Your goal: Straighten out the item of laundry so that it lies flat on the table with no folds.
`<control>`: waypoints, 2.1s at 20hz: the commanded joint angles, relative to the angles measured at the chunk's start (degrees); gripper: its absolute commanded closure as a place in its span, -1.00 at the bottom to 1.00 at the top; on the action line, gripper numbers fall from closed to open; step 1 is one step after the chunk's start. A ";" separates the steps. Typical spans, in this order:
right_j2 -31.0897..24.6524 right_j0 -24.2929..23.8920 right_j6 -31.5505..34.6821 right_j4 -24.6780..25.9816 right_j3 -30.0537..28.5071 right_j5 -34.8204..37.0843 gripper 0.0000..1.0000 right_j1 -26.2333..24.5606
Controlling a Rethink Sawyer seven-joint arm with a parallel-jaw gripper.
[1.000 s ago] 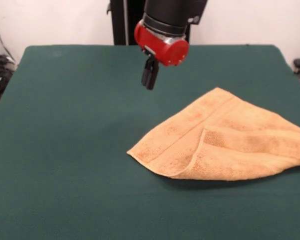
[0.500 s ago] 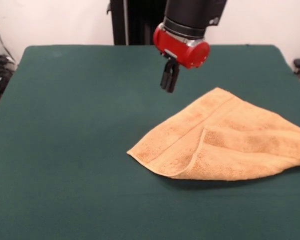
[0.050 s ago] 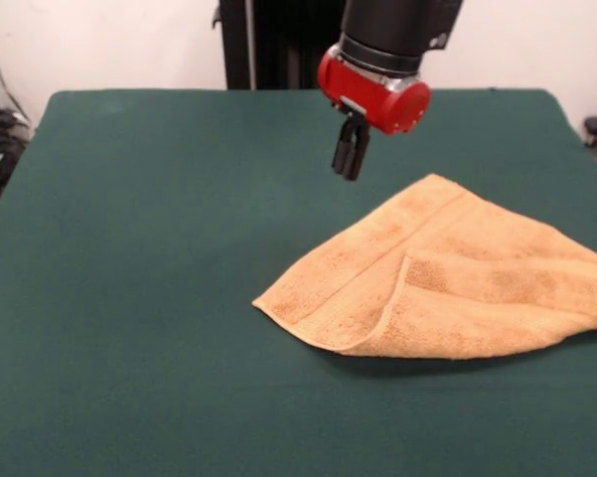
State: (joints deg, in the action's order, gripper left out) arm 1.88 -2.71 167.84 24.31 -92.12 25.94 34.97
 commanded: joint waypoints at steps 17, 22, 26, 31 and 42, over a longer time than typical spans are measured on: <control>-5.97 0.63 -7.81 3.88 -11.27 -1.29 1.00 0.04; -8.03 -1.42 -9.02 4.16 -12.71 -2.36 1.00 0.76; -8.14 -1.63 -8.12 4.92 -13.40 -3.55 1.00 0.53; -7.88 -1.45 -7.19 5.55 -11.70 -3.47 1.00 -1.16; -9.50 -2.14 -9.68 3.05 -4.59 5.94 1.00 -3.33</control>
State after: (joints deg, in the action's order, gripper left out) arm 0.68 -4.81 167.83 28.03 -100.05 25.77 35.06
